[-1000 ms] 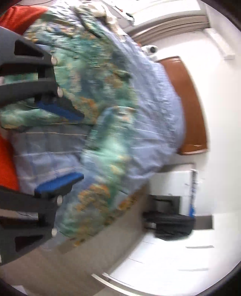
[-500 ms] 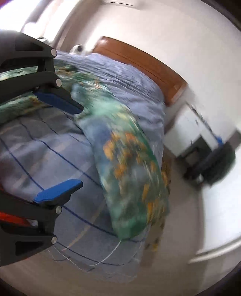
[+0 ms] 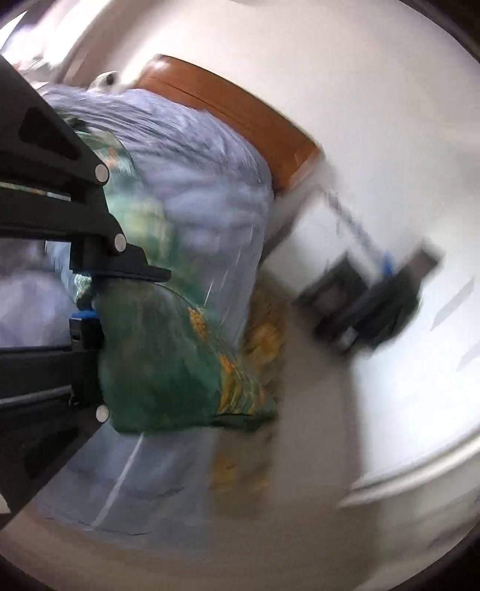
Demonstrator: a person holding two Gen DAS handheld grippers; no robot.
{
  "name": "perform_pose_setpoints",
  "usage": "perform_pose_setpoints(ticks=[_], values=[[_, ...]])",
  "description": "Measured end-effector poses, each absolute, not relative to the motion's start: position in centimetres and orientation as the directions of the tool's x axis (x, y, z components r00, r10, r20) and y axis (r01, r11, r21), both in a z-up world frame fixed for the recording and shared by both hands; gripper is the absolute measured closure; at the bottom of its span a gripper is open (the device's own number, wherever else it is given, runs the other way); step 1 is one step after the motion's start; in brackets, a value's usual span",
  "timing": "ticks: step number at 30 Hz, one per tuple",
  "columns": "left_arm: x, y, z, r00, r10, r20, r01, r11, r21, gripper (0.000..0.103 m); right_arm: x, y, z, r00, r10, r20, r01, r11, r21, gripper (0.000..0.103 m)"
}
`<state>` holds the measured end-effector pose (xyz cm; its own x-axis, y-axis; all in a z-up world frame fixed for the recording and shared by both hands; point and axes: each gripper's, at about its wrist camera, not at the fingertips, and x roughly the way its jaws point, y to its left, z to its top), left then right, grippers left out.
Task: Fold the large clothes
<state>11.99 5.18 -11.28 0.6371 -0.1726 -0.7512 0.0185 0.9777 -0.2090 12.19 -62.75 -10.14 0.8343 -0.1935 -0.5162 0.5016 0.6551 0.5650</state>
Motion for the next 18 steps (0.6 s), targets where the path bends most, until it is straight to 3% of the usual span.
perform_pose_setpoints(ticks=[4, 9, 12, 18], values=[[12.5, 4.6, -11.7, 0.628, -0.174, -0.759, 0.033, 0.98, -0.198, 0.001, 15.2, -55.3, -3.1, 0.896, -0.121, -0.428, 0.31, 0.86, 0.405, 0.092], [12.8, 4.7, -11.6, 0.636, -0.186, -0.749, 0.015, 0.973, -0.228, 0.001, 19.1, -44.5, 0.1, 0.899, 0.048, -0.435, 0.065, 0.968, 0.242, 0.093], [13.1, 4.9, -11.6, 0.635, -0.192, -0.748, 0.007, 0.97, -0.243, 0.001, 21.0, -37.0, -1.6, 0.858, 0.141, -0.494, -0.074, 0.985, 0.153, 0.093], [14.0, 4.7, -11.9, 0.616, -0.202, -0.761, 0.021, 0.97, -0.241, 0.001, 21.8, -25.9, -10.4, 0.718, 0.228, -0.657, -0.235, 0.969, 0.079, 0.093]])
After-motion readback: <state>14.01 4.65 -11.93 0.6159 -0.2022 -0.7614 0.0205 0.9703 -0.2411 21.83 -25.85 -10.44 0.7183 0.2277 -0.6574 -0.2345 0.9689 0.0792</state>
